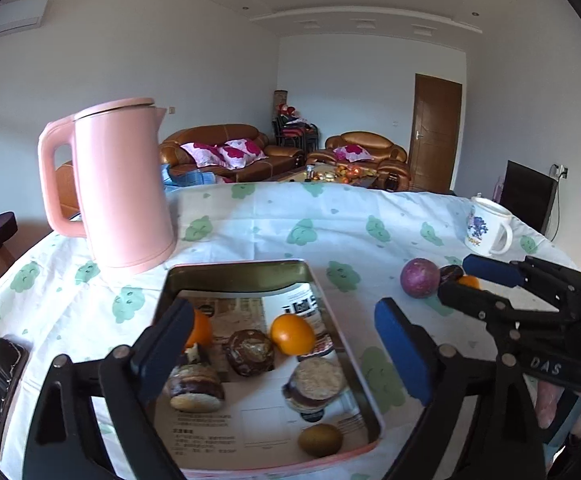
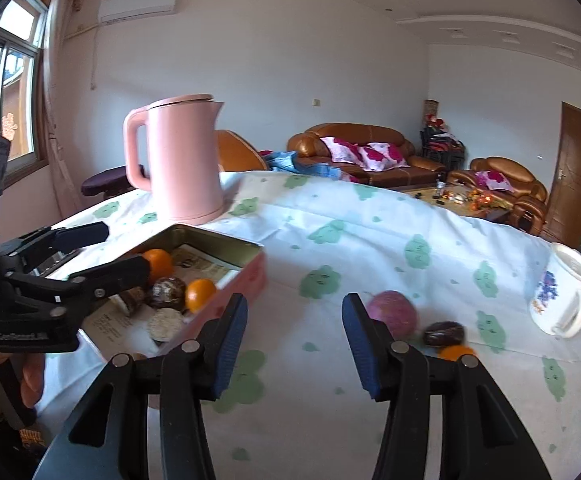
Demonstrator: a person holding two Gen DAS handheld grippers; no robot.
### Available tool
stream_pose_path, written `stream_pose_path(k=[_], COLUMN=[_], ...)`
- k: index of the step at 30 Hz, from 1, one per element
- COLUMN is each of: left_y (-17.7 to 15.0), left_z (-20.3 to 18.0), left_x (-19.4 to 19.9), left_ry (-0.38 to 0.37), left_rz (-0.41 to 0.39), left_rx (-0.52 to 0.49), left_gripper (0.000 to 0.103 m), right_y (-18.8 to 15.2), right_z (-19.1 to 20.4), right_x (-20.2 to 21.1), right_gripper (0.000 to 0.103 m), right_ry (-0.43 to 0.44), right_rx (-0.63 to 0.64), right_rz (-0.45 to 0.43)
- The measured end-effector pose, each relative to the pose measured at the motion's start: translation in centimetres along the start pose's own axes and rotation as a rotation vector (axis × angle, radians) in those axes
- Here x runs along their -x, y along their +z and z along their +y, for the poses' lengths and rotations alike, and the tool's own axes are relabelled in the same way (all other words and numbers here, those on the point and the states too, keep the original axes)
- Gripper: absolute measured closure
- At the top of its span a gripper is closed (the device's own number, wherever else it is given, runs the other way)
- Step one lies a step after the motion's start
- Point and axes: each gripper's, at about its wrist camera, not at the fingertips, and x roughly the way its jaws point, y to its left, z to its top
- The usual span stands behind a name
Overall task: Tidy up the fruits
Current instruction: 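Move both open grippers back to the fruit cluster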
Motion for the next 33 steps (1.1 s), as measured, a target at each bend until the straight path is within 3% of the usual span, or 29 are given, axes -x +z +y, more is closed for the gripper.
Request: stream_pose_path(k=[4, 10, 13, 24, 26, 27, 33], left_y=[0.4, 0.4, 0.4, 0.8, 0.8, 0.8, 1.2], left_z=[-3.0, -6.4, -7.5, -9.7, -10.2, -10.4, -11.1], left_x=[-1.0, -2.6, -3.4, -5.9, -5.9, -5.9, -6.7], left_ry=[-0.06, -0.113, -0.129, -0.148, -0.151, -0.157, -0.16], left_rz=[0.023, 0.063, 0.081, 0.147, 0.153, 0.154, 0.17], left_rx=[-0.044, -0.083, -0.097, -0.122, -0.135, -0.138, -0.145], left_gripper=[0.009, 0.009, 0.009, 0.009, 0.009, 0.009, 0.009], right_y=[-0.8, -2.6, -3.0, -4.2, -4.4, -4.5, -4.4], right_z=[-5.2, -9.9, -11.3, -11.9, -12.1, -12.3, -12.1], right_x=[0.2, -1.3, -1.6, -3.6, -3.9, -4.1, -3.5], right_gripper=[0.051, 0.051, 0.052, 0.052, 0.071, 0.074, 0.075], right_ry=[-0.154, -0.244, -0.215, -0.16, -0.143, -0.133, -0.141], right_rx=[-0.061, -0.12, -0.173, -0.178, -0.191, -0.199, -0.194], right_rz=[0.032, 0.145, 0.171, 0.319, 0.338, 0.348, 0.32])
